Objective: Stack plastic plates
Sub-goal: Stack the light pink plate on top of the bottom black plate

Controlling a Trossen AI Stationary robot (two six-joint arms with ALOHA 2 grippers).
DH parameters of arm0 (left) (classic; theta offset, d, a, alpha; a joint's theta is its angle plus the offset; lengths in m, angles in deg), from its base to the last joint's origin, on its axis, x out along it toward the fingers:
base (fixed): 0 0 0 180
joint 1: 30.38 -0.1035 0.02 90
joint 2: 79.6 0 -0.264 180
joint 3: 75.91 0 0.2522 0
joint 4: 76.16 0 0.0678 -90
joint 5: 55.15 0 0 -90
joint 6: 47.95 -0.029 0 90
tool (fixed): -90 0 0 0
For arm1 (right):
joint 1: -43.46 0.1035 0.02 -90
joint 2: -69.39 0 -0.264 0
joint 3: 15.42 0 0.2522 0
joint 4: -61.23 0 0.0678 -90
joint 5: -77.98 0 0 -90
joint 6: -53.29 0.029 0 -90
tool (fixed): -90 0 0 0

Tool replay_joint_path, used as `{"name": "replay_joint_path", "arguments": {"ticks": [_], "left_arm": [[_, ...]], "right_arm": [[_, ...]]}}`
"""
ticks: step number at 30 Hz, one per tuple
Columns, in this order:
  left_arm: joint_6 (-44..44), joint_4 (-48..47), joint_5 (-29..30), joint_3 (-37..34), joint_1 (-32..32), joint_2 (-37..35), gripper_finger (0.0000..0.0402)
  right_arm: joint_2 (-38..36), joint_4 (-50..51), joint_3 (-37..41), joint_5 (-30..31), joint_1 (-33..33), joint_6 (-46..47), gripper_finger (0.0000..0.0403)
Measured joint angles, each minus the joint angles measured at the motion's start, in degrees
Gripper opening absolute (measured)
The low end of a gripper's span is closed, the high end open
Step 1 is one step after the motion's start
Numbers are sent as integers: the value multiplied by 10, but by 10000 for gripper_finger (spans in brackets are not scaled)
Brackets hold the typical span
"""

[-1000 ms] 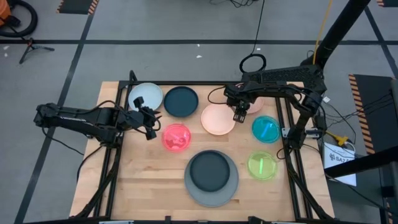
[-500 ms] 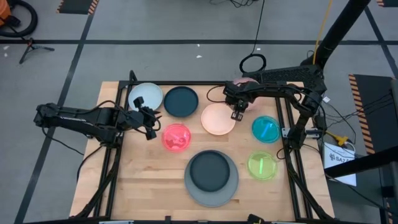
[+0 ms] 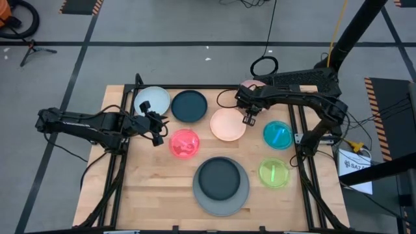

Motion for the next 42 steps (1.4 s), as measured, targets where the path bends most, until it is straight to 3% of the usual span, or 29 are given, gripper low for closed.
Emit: {"name": "replay_joint_path", "arguments": {"ticks": [10,18,25,36,42], "left_arm": [[-12,20,0,0,0,0,83],[-16,21,0,0,0,0,83],[-31,22,4,0,0,0,83],[-74,76,5,0,0,0,83],[-92,87,5,0,0,0,83]], "right_arm": [[-120,0,0,-2,153,100,1],[-118,-77,-3,-2,315,181,1],[-62,-59,-90,-11,397,233,0],[84,38,-277,-113,457,254,0],[141,95,-347,-209,467,298,0]]}}
